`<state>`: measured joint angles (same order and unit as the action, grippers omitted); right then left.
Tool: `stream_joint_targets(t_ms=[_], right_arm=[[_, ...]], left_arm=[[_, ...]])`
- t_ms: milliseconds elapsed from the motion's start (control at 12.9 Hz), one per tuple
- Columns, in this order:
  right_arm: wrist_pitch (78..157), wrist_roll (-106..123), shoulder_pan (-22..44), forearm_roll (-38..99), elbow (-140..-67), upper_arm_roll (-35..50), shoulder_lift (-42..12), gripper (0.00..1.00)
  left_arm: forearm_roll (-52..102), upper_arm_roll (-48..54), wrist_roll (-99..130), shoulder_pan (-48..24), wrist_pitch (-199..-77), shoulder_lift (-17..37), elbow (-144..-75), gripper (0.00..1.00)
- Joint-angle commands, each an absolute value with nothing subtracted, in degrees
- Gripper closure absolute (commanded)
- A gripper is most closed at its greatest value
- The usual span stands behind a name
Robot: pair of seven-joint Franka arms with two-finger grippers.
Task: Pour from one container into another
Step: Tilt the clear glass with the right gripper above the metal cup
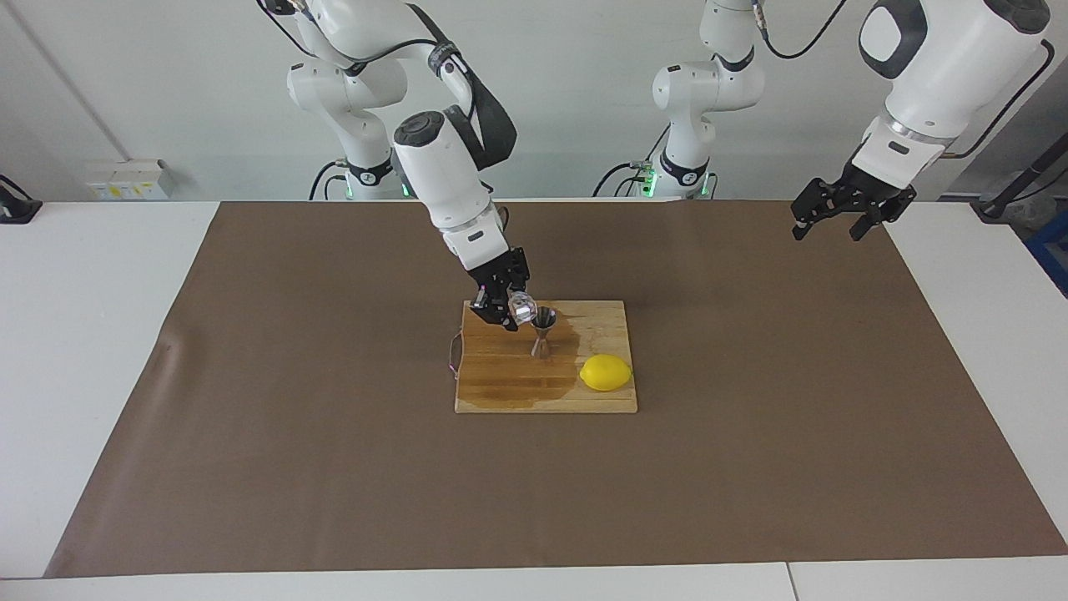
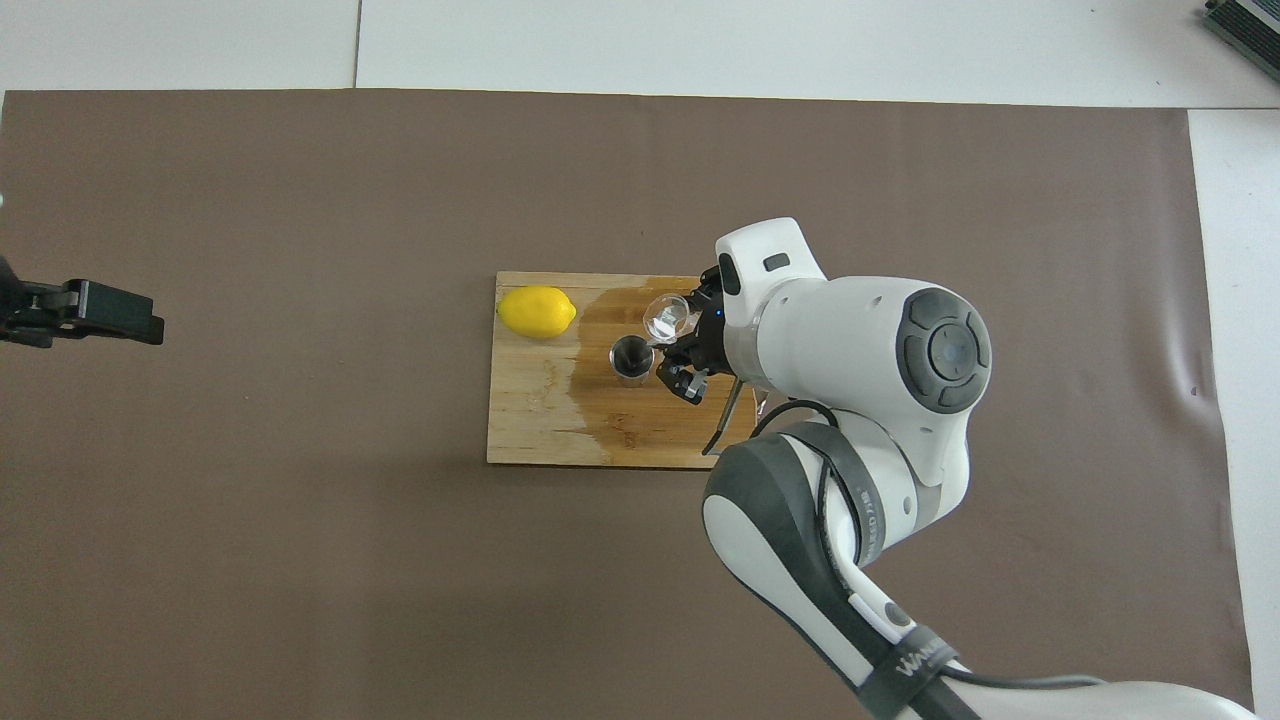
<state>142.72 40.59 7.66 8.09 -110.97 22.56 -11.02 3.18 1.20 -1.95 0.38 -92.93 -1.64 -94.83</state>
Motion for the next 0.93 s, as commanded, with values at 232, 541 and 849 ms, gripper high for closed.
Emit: stream_joint_targets(t_ms=[232,541,849], right_arm=[[140.3,27.3,6.9,-4.1,-110.7,25.9,-10.9,0.84],[134.0,27.2,7.0,-6.0,-108.9,26.5,-10.8,0.84],[130.2,25.2,7.1,-7.6,-105.6,26.5,-11.4,0.85]], left_arm=[[3.6,1.1,-1.8,0.5,-93.1,-2.8,-96.2,0.0],[3.6,1.1,-1.8,0.8,-93.2,-2.8,-96.2,0.0],[3.6,1.1,-1.8,0.8,-93.1,-2.8,-96.2,0.0]])
